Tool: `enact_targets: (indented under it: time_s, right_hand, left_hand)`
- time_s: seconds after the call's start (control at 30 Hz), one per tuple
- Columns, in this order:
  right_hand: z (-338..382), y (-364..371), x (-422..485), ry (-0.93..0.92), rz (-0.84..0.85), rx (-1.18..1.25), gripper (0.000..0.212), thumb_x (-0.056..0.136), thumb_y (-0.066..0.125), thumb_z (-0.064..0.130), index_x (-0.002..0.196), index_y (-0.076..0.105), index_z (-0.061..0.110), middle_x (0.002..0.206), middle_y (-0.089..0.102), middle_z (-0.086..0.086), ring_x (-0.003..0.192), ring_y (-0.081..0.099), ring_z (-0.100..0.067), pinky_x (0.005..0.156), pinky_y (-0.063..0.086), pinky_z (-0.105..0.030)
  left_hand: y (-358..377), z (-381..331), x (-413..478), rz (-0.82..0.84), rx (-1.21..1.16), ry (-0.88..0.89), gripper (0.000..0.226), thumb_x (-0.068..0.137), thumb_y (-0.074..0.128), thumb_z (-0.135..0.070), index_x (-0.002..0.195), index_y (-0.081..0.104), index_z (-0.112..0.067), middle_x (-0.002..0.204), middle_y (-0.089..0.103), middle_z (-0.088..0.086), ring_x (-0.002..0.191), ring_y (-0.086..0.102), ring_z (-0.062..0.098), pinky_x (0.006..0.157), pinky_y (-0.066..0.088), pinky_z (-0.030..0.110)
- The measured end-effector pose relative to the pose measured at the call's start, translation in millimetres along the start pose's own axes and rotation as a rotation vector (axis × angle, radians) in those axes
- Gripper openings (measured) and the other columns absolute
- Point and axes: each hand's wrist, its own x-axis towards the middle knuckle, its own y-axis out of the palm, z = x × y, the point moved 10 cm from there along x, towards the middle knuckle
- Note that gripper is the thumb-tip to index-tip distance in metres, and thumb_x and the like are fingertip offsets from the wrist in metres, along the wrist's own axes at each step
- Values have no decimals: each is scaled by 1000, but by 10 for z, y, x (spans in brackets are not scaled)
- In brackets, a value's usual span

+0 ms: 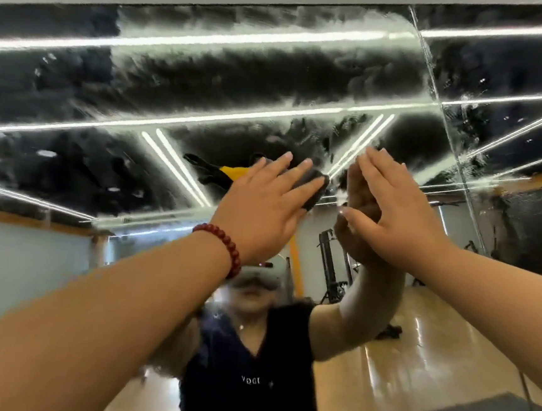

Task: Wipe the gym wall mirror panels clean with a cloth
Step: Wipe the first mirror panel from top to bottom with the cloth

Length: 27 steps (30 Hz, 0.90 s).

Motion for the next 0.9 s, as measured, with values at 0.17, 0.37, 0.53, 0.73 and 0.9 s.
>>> enact_targets:
  time_s: [0.17, 0.37, 0.53, 0.73, 0.9]
  right_hand:
    - [-317, -70, -176, 25, -6, 19, 82, 94, 51, 52, 157, 17, 13, 165, 11, 0, 152, 3, -14, 116, -7, -21]
    - [-476, 77, -396, -41, 46, 44, 81, 94, 53, 51, 156, 21, 11, 164, 15, -2, 146, -2, 0, 113, -15, -10]
    - [-595, 52, -391, -35, 62, 159, 85, 91, 53, 50, 158, 8, 22, 157, -3, 21, 137, -13, 15, 106, -14, -2]
    - [-882, -31, -371, -14, -17, 69, 79, 95, 43, 56, 157, 17, 15, 165, 11, 3, 141, -5, 7, 107, -15, -4]
    - [-971, -83, -435, -7, -26, 165, 82, 93, 55, 48, 158, 15, 16, 165, 8, 7, 143, -4, 6, 112, -6, -11]
  left_hand:
    - [-205, 607, 263, -126, 10, -298, 55, 103, 31, -34, 156, 24, -21, 163, 21, 8, 150, 14, 31, 120, 14, 45]
    - [141, -544, 274, -7, 61, 107, 56, 101, 36, -36, 155, 27, -25, 161, 25, 5, 148, 22, 30, 119, 16, 47]
    - [-172, 194, 606, -119, 8, -217, 56, 99, 29, -31, 153, 33, -14, 158, 32, 14, 145, 25, 37, 117, 21, 48]
    - [181, -891, 588, -47, 85, 81, 55, 99, 33, -36, 153, 33, -23, 158, 34, 6, 146, 29, 31, 118, 20, 47]
    - [112, -798, 639, -5, -16, 59, 56, 100, 31, -36, 155, 26, -24, 162, 24, 3, 150, 17, 26, 120, 8, 41]
